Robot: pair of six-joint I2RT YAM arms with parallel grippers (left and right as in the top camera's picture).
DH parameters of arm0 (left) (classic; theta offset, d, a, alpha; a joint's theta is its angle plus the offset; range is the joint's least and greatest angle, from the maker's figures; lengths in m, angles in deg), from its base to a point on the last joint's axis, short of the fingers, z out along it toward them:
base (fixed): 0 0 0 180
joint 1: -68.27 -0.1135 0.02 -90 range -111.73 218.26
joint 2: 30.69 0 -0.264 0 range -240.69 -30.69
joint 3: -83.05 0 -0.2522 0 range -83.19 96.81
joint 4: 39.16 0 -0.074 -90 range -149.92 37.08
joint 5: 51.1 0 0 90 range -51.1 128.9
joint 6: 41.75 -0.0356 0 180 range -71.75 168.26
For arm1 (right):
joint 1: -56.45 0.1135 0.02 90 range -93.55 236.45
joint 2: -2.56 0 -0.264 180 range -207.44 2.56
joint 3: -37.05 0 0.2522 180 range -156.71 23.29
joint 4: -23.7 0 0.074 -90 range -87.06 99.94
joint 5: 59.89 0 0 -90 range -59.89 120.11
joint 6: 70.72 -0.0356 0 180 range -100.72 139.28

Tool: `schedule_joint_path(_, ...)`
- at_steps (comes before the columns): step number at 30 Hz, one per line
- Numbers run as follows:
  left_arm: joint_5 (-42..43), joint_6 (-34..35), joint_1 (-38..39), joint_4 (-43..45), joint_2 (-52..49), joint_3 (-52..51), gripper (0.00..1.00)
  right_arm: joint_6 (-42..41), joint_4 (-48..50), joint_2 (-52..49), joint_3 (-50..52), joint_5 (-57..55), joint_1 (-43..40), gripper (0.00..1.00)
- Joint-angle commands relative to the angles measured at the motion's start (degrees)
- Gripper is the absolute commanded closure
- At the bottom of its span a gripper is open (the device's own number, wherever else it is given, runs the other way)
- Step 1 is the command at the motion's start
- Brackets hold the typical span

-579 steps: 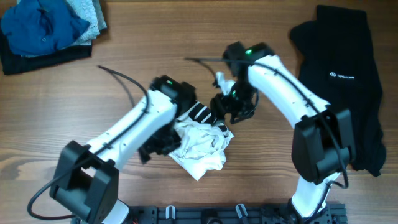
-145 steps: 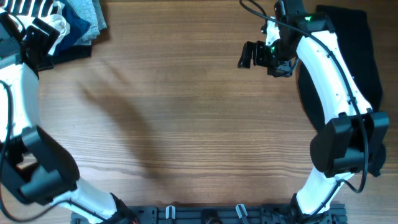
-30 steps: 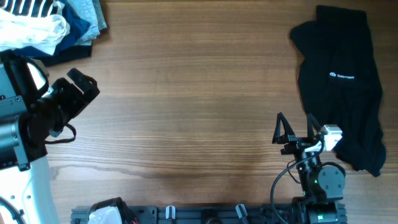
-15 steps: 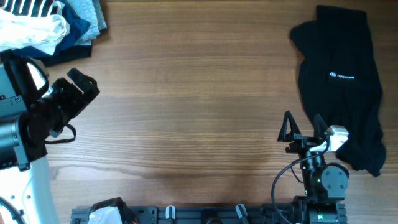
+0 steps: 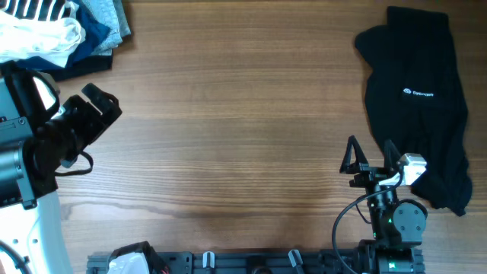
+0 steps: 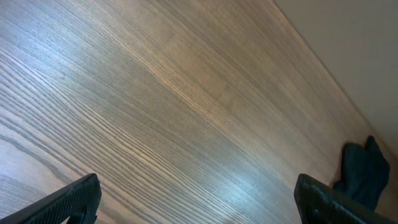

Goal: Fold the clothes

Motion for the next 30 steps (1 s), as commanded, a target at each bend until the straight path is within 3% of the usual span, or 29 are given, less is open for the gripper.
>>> schedule_joint_path(1,0.46,0.35,0.24,0.11,-0.26,-0.04,0.0,1.01,0.26,0.9,0.22,0.85,-0.31,0.0)
schedule_joint_path(18,0.66,0.57,1.36,-0.85,0.52,-0.46,0.0,1.01,0.26,0.9,0.22,0.85,-0.31,0.0)
schedule_joint_path(23,-1.33,0.57,6.88,10.32,5.46,-8.52,0.0,1.01,0.28,0.9,0.22,0.85,-0.31,0.0)
schedule_joint_path(30,-1.46,0.59,11.15,28.63,18.16,-33.59,0.0,1.01,0.28,0.9,0.22,0.85,-0.31,0.0)
